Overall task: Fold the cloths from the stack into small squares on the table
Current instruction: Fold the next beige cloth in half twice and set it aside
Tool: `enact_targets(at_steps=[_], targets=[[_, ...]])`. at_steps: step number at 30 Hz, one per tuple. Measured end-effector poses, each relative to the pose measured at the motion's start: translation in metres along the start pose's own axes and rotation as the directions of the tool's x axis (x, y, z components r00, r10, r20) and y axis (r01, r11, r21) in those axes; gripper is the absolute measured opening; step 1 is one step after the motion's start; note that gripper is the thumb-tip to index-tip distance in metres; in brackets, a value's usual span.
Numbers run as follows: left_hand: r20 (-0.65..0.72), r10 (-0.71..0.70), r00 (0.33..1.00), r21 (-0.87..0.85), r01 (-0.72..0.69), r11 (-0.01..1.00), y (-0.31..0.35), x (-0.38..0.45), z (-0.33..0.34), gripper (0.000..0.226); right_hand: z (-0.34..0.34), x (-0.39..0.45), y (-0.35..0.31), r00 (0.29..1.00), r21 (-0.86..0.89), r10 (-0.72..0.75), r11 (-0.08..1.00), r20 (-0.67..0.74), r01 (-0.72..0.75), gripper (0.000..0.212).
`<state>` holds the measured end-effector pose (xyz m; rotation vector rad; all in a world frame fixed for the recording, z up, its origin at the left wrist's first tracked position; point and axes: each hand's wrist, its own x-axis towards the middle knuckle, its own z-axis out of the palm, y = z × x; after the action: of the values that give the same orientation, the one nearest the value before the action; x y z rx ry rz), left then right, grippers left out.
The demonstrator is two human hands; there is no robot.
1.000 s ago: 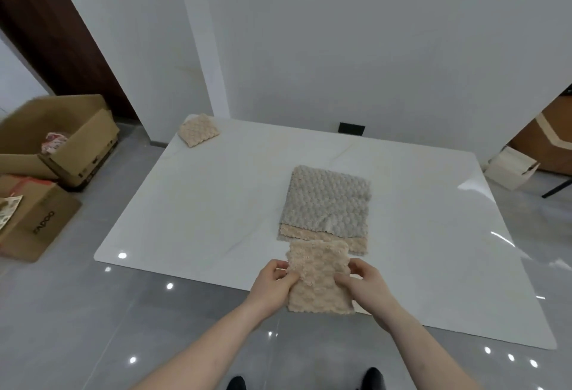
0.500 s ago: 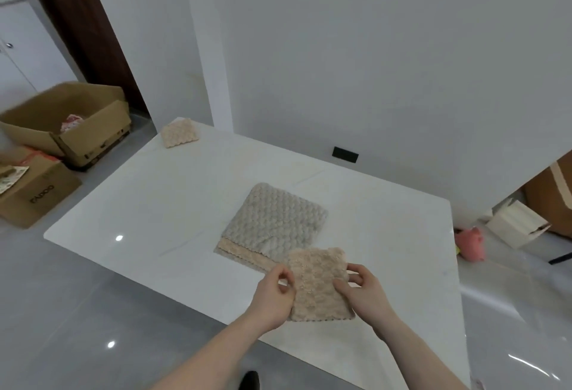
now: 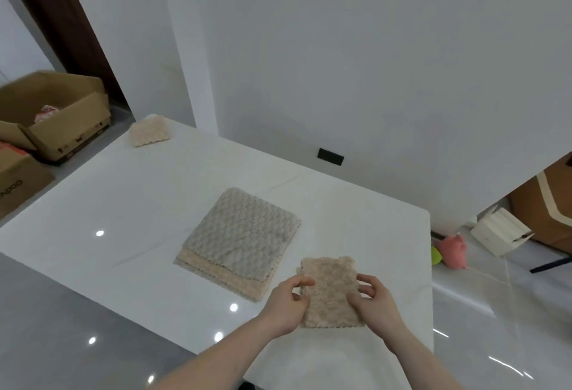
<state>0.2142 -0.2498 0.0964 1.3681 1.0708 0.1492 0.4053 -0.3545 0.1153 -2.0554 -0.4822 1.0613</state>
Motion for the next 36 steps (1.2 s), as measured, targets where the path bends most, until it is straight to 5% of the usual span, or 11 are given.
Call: enact_targets(at_steps=[21,28,36], targets=[[-0.054,-0.097,0.994,0.061,0.100,0.993,0.100,0.186,0.229,0.055,-0.211,0.233,0.031,0.992,-0.289,-0.123,0.949,0.025,0.125,0.033],[-0.017,-0.104,0.994,0.082,0.106,0.991,0.120,0.223,0.243,0.054,-0.234,0.285,0.032,0.979,-0.415,-0.204,0.889,0.024,0.196,0.051],[-0.155,-0.127,0.980,0.220,0.159,0.962,0.046,0.156,0.194,0.041,-0.186,0.244,0.068,0.944,-0.635,-0.108,0.715,0.310,0.291,0.054]])
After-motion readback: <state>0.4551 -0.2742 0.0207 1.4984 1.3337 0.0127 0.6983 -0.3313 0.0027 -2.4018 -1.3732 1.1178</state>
